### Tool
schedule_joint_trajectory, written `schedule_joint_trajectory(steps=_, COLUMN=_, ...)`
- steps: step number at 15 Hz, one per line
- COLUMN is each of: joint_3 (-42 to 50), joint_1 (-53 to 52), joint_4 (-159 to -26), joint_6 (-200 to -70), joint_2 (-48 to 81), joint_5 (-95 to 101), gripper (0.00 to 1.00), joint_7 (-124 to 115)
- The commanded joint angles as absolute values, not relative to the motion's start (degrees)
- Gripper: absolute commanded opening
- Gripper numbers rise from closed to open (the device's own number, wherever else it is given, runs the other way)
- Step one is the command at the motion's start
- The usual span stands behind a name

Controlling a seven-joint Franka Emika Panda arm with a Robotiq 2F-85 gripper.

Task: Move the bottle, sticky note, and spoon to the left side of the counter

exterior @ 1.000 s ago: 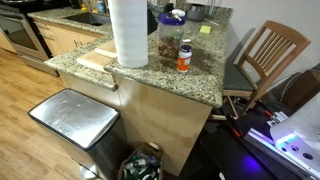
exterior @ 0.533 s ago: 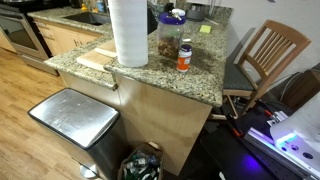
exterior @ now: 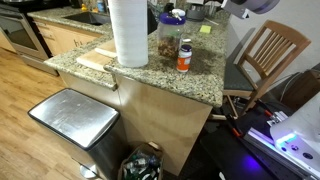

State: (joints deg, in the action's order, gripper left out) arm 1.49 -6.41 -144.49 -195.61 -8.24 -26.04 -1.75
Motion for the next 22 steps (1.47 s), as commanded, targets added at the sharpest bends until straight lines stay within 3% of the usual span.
schedule_joint_trajectory(steps=1, joint_3=3.1, joint_1=-2.2, joint_4=-131.1, joint_6=-199.1, joint_2=6.4, joint_5=-30.2, gripper=1.0, joint_7=-3.3)
schedule_joint_trajectory(steps=2, joint_3=4.2, joint_1=-1.6, joint_4=-127.4, joint_6=-199.5, joint_2=10.1, joint_5=-32.1, gripper=1.0, joint_7=-2.9)
schedule_joint_trajectory(steps=3, joint_3=3.4, joint_1=-3.0, joint_4=-135.1, joint_6=-197.4, joint_2=2.1, joint_5=-29.4, gripper=1.0, joint_7=-2.9)
schedule_joint_trajectory(steps=7, joint_3=5.5, joint_1=-2.5, joint_4=-128.5, joint_6=-198.1, joint_2=10.5, joint_5=-30.8, gripper=1.0, joint_7=-1.0)
schedule_joint_trajectory(steps=14, joint_3=19.1, joint_1=-12.3, joint_4=-116.1, joint_6=-196.3, joint_2=24.8, joint_5=-37.7, gripper=1.0, joint_7=5.9)
schedule_joint_trajectory(steps=22, joint_3=40.1, joint_1=-30.2, joint_4=-107.9, joint_6=-180.2, joint_2=36.8, joint_5=-38.1, gripper=1.0, joint_7=-0.3)
